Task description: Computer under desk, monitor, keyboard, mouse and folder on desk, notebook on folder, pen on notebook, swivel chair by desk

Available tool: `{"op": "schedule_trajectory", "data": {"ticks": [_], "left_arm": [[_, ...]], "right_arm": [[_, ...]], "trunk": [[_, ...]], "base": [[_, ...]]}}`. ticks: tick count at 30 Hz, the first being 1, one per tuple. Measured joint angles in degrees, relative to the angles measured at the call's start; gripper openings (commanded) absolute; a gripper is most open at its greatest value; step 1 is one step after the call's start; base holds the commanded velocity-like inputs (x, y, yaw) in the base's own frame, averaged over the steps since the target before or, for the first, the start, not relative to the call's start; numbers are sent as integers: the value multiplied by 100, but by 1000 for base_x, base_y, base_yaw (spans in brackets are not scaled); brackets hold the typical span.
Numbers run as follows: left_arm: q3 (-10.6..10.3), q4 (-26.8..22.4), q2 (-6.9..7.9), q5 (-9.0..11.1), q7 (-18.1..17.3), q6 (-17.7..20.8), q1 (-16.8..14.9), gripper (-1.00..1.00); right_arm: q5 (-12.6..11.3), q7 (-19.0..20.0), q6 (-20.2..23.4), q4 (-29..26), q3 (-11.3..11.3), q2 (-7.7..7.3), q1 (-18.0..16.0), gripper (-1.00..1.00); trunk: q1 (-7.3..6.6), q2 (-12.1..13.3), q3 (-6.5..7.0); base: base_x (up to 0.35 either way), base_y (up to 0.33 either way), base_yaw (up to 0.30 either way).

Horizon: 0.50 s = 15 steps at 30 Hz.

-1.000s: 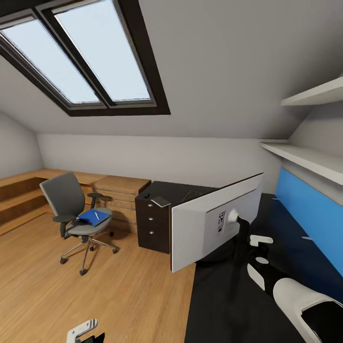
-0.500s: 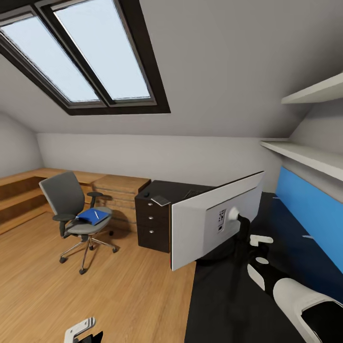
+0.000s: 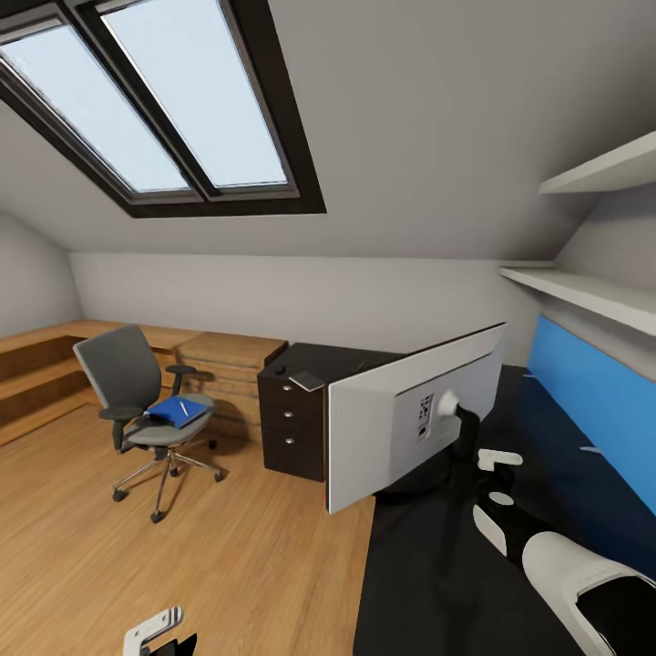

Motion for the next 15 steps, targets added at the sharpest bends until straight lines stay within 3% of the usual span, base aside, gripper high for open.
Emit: {"op": "schedule_trajectory", "data": {"ticks": [6,15], "left_arm": [[-4,0,0,0,-6,0,-1,100],[-4,0,13,0,-34,-3,-2,100]], "right_arm": [[0,0,-1,0,0,-5,0,100],[0,0,0,0,-3,-8,0,100]], "trunk": [[132,-241,-108],[133,-242,-108]], "base": [[0,0,0],[0,0,0]]}}
